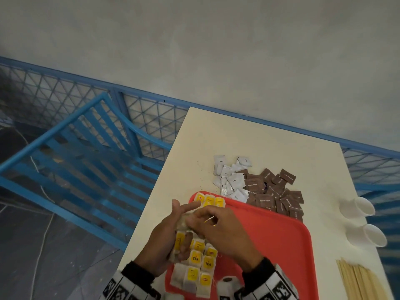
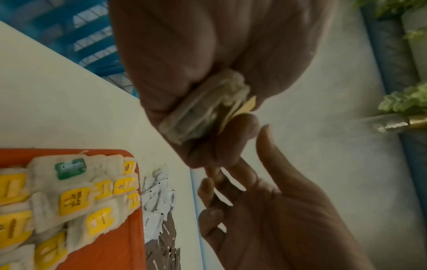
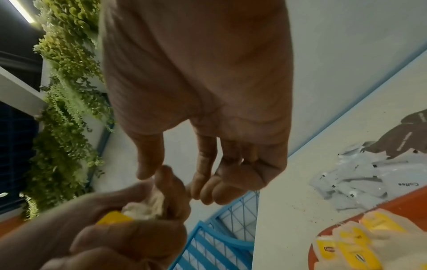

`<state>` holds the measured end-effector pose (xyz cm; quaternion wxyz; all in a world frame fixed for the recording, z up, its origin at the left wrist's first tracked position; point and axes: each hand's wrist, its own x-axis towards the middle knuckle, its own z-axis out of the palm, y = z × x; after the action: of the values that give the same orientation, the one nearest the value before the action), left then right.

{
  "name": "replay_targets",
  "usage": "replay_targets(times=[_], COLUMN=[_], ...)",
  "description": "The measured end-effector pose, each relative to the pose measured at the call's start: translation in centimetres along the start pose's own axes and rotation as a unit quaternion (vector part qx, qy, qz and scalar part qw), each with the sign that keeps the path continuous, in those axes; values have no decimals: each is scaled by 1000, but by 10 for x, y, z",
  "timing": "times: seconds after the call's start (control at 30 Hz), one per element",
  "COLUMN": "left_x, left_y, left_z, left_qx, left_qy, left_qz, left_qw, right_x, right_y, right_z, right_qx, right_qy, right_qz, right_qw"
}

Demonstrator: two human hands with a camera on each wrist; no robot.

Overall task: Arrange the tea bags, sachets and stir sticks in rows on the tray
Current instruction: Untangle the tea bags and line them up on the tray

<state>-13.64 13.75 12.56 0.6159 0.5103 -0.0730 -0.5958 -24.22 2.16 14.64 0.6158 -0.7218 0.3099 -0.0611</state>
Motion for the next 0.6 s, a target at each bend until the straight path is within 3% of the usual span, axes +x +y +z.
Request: replay_targets(times=[0.2,0.33,0.43,0.53,0.6], left_x=[-10,-7,-6,-10,-15], left_y=[-8,-16,-18,-19,-16], left_z=[30,41,49,63,75], left_qx=[131,324,356,397,399], left_qy=[-43,81,155,146,100], left_qz=[43,123,209,266,255], left_qw=[990,935,898,866,875], right_x=[-24,-33,-35,-42,-49], right_y=[-7,-4,6,5,0], right_z=[-49,-85,-97,-102,-106], right_qx=[32,-130,-191,-209,-225], right_qy=[55,39,45,23,-26], right_qz=[-60,-103,-104,-96,-97], right_qw=[996,985,975,973,969])
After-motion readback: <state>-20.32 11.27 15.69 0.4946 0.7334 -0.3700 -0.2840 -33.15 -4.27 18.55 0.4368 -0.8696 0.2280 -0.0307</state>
